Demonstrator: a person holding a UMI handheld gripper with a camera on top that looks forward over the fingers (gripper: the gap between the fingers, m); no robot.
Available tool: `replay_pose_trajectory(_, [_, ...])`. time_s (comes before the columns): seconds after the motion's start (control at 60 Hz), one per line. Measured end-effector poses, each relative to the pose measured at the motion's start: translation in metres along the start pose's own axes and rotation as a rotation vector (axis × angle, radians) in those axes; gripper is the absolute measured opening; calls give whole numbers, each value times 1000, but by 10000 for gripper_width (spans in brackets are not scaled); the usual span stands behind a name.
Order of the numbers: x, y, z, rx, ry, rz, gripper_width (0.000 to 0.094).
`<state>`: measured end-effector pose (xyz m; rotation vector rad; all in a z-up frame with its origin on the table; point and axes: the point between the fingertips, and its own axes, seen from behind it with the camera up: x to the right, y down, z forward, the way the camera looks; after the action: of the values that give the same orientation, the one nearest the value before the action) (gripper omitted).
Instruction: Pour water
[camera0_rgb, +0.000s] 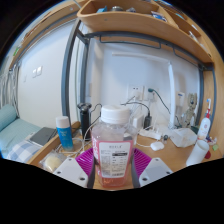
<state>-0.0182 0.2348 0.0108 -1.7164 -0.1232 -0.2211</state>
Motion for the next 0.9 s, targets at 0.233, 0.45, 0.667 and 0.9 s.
replay_pose_trajectory(0.233, [40, -19, -17, -5, -20, 192, 506])
replay_pose_trajectory(0.45, [119, -63, -41, -2, -39, 766, 502])
replay_pose_trajectory(0.667, [178, -69, -42, -81, -134, 1319, 502])
replay_pose_trajectory(0.9, [199, -60, -38, -169, -295, 1929, 505])
